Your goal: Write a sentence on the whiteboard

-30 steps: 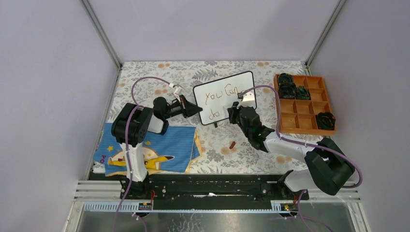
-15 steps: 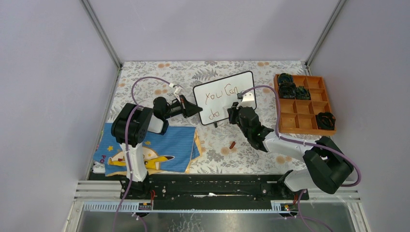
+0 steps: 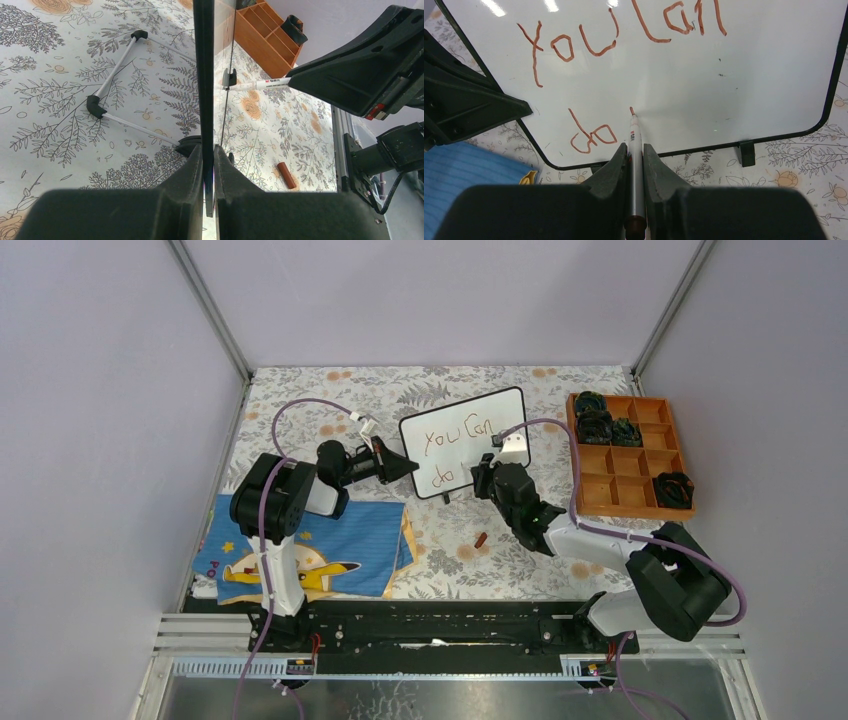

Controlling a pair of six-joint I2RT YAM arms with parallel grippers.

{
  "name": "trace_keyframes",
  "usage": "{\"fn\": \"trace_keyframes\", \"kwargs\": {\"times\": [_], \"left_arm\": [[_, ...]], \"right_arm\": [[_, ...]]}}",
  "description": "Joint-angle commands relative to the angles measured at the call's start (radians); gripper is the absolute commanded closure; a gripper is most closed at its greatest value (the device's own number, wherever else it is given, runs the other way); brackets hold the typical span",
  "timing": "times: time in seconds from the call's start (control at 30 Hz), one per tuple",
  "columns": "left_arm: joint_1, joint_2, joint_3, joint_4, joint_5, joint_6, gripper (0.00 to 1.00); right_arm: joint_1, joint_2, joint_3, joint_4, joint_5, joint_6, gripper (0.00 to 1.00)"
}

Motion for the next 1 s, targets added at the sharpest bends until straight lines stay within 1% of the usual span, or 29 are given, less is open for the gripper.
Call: {"fn": "trace_keyframes", "kwargs": {"times": [0.0, 0.47, 0.87, 0.97], "left_arm": [[-0.016, 0.011, -0.011, -0.102, 0.001, 0.071, 1.00], [-0.019, 0.011, -0.009, -0.116, 0.001, 0.079, 1.00], [-0.022, 0.011, -0.008, -0.124, -0.001, 0.085, 1.00], [-0.022, 0.011, -0.008, -0.125, -0.002, 0.088, 1.00]], "right_arm": [[0.005, -0.012, -0.016, -0.005, 0.013, 0.016, 1.00], [0.006, -0.032, -0.047, -0.039, 0.001, 0.031, 1.00], [0.005, -0.051, -0.028, -0.067, 0.092, 0.031, 1.00], [0.005, -0.071, -0.024, -0.068, 0.086, 0.026, 1.00]]}}
